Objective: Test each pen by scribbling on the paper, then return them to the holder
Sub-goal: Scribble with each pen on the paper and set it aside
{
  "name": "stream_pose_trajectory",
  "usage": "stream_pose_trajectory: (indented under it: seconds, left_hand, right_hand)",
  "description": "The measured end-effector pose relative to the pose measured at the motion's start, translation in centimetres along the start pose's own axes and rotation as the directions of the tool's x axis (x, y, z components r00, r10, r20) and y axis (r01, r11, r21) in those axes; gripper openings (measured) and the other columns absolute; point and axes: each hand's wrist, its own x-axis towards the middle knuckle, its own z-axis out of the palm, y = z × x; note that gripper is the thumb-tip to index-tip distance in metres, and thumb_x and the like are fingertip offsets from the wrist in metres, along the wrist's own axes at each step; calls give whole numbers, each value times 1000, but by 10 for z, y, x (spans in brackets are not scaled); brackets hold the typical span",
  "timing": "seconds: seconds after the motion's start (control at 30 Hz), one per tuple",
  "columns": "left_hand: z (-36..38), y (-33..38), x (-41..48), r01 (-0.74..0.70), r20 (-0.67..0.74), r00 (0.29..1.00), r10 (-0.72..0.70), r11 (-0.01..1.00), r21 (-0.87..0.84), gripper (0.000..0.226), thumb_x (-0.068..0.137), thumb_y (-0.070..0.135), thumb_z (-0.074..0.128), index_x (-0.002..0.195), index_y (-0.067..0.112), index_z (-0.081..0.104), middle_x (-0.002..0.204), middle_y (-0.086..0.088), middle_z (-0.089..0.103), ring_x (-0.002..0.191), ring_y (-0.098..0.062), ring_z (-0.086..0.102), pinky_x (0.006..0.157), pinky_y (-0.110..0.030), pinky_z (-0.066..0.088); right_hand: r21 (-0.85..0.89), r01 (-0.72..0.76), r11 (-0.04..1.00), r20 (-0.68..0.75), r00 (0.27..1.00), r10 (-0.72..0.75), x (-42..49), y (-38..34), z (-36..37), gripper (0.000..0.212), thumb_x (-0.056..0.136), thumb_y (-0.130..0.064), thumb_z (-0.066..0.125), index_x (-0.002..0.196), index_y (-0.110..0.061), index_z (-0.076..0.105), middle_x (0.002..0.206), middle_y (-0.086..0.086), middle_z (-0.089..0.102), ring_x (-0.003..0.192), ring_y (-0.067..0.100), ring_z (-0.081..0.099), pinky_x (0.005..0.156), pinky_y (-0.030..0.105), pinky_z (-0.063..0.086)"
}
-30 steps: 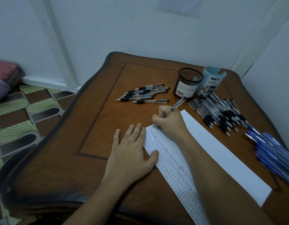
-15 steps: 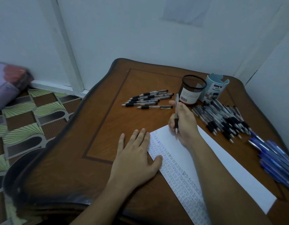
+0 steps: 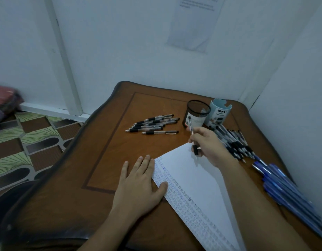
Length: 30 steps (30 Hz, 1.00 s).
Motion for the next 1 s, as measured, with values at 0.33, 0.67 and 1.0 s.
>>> stream_pose_trajectory:
  seconds: [0.33,0.67,1.0]
  left_hand:
    - [0,0,1,-1,-10,1000,0,1000,-29,98,72,72,-6,157,27,6,164,10,-1,150,-6,-7,118,-41,-13]
    - [2,-2,2,-7,-32,999,6,1000,-19,87,83,71,6,158,27,8,164,10,1,150,-7,-4,118,-42,-11]
    - [4,-4,1,-14,-32,999,13,1000,-18,85,83,72,7,157,28,11,165,9,3,150,-9,-4,118,-44,-10]
  right_hand:
    - [-815,-143,561,-309,927,-212,30,26,-77,39,97,-13,58,136,-14,58,126,13,64,111,31,57,91,41,49]
    - [-655,221,723,52,967,-249,52,17,39,48,100,-12,53,147,-21,48,148,7,48,140,25,38,116,39,30]
    - [-267,158,951,18,987,-159,46,2,20,5,91,-15,70,93,-16,66,93,-3,63,85,11,56,69,26,46]
